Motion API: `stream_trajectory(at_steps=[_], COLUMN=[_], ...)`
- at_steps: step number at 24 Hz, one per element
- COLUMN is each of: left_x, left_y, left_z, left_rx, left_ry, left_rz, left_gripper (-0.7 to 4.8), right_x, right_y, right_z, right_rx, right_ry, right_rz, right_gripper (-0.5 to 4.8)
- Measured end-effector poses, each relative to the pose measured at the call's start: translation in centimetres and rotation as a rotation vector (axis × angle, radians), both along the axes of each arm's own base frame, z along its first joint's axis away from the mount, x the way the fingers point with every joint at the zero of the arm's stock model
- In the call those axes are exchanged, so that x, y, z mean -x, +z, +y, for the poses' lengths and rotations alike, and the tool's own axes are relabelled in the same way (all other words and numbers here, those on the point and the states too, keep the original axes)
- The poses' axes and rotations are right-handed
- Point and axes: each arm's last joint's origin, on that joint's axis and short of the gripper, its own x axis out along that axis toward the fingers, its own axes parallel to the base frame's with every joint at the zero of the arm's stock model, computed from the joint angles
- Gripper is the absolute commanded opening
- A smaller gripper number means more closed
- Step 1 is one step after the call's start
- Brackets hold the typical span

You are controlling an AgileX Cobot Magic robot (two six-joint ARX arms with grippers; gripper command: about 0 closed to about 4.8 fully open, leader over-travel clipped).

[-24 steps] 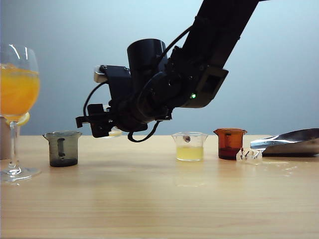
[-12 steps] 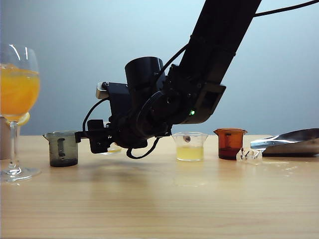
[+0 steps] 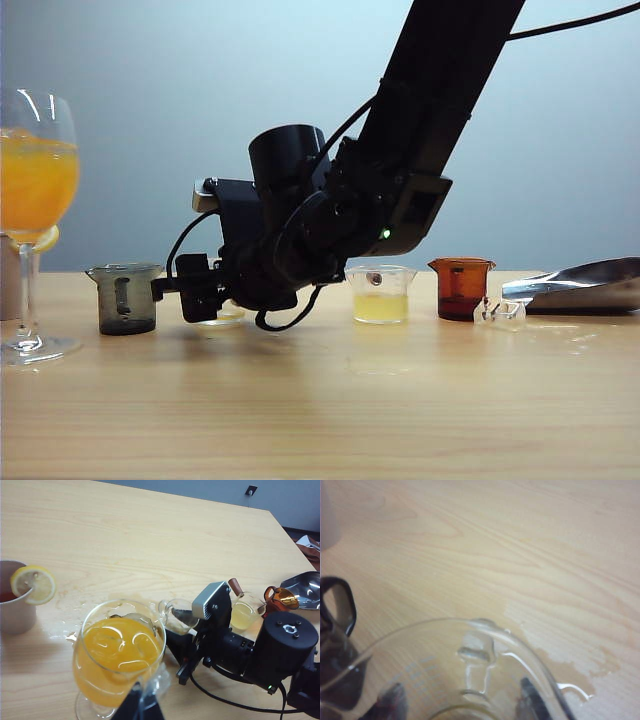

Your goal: Pick up the second measuring cup from the left, pour the orange juice inside into the goblet, and finally put the measuring cup back in its original place.

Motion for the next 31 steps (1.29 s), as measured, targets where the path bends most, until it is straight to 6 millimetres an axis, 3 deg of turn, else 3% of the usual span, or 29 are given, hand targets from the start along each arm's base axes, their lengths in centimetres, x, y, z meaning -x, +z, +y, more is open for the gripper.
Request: stream_trajectory(at_steps=[2,3,5,9,12,31], left_x=[0.00,0.00,0.00,0.00,0.00,0.01], left_y=[0.00,0.00,0.00,0.00,0.00,0.00], left_z=[0.00,0.00,0.00,0.00,0.00,0.00], left_rx=[0.000,0.000,0.000,0.000,0.000,0.000], left_ry=[0.000,0.000,0.000,0.000,0.000,0.000], left_rz=[0.000,0.000,0.000,0.000,0.000,0.000], left_gripper=[-0.06,-0.06,-0.06,-0.06,-0.06,-0.06], right_x=[0.02,0.01,0.00,0.01,0.05,0.68], right_y=[-0.29,-0.35,-0.45,-0.57,-0.57,-0.64], right_z=[0.02,0.04,0.06,0.11,0.15,0.48], right_rx=[0.004,0.003,0.001,-0.005,-0.006,0.021], right_ry=[0.003,0.006,0.014,0.021,0.029,0.057], right_rz=[0.005,0.005,0.006,0.011,0.012,0.087], right_gripper=[1.25,2.19,3.27,3.61,4.48,4.51])
